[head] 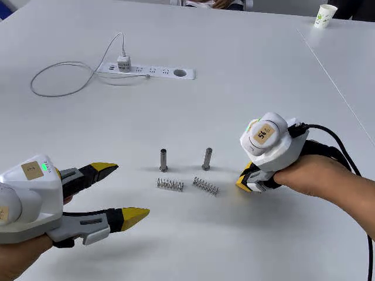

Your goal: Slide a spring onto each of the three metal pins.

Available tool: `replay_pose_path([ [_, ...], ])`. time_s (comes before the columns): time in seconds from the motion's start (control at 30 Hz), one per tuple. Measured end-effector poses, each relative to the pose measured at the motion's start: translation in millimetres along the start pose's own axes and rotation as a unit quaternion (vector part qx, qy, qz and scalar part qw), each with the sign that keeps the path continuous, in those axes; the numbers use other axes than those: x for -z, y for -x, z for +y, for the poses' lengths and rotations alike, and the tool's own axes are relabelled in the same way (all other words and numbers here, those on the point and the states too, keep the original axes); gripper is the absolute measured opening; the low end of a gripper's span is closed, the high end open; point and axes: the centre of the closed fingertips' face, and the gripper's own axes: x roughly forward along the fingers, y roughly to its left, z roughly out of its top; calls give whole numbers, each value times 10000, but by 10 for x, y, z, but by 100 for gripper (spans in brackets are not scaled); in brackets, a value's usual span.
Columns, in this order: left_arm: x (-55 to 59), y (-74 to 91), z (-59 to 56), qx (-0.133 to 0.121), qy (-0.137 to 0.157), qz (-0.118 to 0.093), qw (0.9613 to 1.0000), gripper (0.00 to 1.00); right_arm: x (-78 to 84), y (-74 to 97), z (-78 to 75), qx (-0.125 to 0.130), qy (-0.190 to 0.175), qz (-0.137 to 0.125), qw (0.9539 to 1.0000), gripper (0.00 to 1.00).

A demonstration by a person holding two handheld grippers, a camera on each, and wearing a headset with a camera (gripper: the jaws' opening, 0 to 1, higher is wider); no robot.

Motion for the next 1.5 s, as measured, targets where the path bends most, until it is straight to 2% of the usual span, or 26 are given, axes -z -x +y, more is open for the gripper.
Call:
replay_pose_path([
  [0.1,0,3,-7,0,1,-2,10000,65,0,14,12,1,23,-8,10000,12],
  [0.6,-7,-31,-35,45,-14,-8,10000,65,-130,331,-58,235,-382,-710,9965,12],
  [1.13,-17,-49,-45,78,-36,0,10000,65,-89,410,-94,349,-665,-925,9929,12],
  [1.23,-34,-53,-50,80,-42,-26,10000,65,-113,452,-75,320,-757,-1041,9912,12],
  [1.4,-59,-78,-117,182,-47,-42,9998,62,-176,529,-30,289,-853,-1214,9885,12],
  [1.5,-85,-114,-200,325,-32,-63,9994,60,-253,588,32,220,-897,-1366,9863,12],
])
